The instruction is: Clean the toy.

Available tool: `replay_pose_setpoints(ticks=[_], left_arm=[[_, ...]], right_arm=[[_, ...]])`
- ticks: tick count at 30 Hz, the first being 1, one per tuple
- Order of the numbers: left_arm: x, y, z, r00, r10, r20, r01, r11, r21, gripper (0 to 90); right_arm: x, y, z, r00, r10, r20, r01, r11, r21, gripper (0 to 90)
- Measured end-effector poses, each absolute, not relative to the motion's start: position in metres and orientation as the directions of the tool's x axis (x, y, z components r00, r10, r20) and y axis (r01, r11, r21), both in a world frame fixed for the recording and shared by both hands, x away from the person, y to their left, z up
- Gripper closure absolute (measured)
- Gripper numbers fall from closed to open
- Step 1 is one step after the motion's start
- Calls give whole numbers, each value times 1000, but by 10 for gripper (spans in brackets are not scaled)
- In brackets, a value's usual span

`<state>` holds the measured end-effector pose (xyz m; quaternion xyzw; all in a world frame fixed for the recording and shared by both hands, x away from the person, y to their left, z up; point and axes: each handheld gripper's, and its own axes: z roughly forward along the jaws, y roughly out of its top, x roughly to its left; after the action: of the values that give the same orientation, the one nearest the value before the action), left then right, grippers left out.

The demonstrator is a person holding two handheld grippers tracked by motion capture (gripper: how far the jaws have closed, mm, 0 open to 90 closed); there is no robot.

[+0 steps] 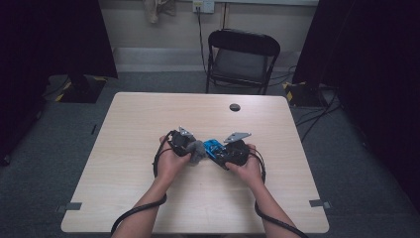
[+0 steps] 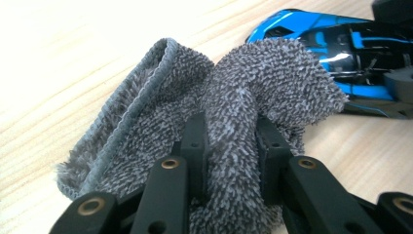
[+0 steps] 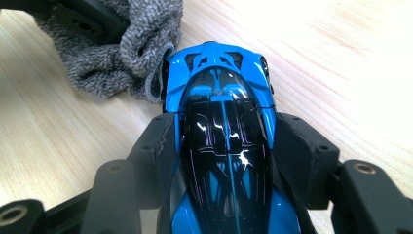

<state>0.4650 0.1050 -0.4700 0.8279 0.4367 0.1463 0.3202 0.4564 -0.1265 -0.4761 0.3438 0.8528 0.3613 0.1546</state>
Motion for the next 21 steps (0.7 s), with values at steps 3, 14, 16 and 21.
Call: replay_pose_setpoints(ticks=[3, 14, 16, 21], left_arm=[[469, 104, -470, 561, 828, -21, 632, -411, 657, 711], [479, 110, -469, 498, 867, -16, 653, -363, 665, 710], [478, 113, -468, 501, 865, -6, 645, -369, 669, 710], [468, 119, -459, 524, 852, -15, 627, -374, 683, 711]], right_arm=[[456, -127, -477, -717, 697, -15, 471, 500, 726, 422], [456, -128, -477, -717, 697, -11, 469, 493, 733, 422], [457, -128, -478, -717, 697, -8, 469, 491, 734, 422], [457, -128, -477, -717, 697, -9, 472, 494, 730, 422]])
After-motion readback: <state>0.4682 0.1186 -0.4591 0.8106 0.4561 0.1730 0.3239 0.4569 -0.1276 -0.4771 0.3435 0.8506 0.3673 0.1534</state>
